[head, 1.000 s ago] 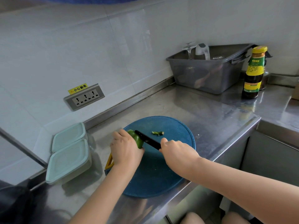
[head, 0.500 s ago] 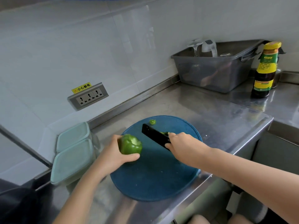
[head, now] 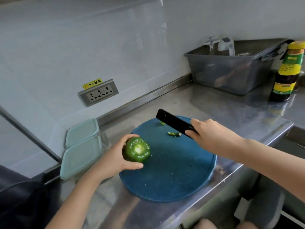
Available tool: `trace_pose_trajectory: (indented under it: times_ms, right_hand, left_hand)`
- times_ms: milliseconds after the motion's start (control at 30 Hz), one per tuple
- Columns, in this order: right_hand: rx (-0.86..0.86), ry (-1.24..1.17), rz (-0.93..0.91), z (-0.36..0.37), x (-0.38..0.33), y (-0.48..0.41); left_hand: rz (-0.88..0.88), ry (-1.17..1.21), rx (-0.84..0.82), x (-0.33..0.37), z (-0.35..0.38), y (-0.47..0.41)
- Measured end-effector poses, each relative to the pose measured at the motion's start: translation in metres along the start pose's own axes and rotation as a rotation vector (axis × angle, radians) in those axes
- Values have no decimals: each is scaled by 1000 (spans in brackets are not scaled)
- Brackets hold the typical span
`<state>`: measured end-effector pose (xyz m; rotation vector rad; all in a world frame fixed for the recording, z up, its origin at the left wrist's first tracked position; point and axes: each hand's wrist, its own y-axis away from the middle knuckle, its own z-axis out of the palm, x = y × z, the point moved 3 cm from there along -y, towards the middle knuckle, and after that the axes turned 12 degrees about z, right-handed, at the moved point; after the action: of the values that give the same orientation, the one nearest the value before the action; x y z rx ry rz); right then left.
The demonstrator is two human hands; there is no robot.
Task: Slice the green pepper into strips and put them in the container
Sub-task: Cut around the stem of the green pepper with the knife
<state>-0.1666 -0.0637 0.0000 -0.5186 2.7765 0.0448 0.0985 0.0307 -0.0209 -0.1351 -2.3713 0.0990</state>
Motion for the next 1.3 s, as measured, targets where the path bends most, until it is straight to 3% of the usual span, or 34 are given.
trace_pose_trajectory:
  times_ms: [200, 300, 533, 867, 1000, 1100, 1167, 1300]
  right_hand:
    - [184, 32, 90, -18, 13, -33]
    - [215, 114, 108, -9, 17, -56]
    - [130, 183, 201, 31, 4, -99]
    - [-65, 287, 35, 30, -14, -118]
    - [26, 302, -81, 27, -36, -124]
    - [-203, 58, -211, 43, -54, -120]
    - [-334, 85, -261, 53, -60, -114]
    - [-348, 171, -272, 47, -57, -104]
  left_hand:
    - [-90, 96, 409, -8, 1, -18]
    - [-94, 154, 493, -14, 10, -25]
    - [-50, 163, 485, -20, 26, -35]
    - [21, 277, 396, -28, 31, -32]
    - [69, 305, 362, -20, 35, -32]
    - [82, 292, 330, -16, 37, -31]
    - [78, 275, 320, -15, 38, -28]
    - [54, 244, 309, -18, 35, -22]
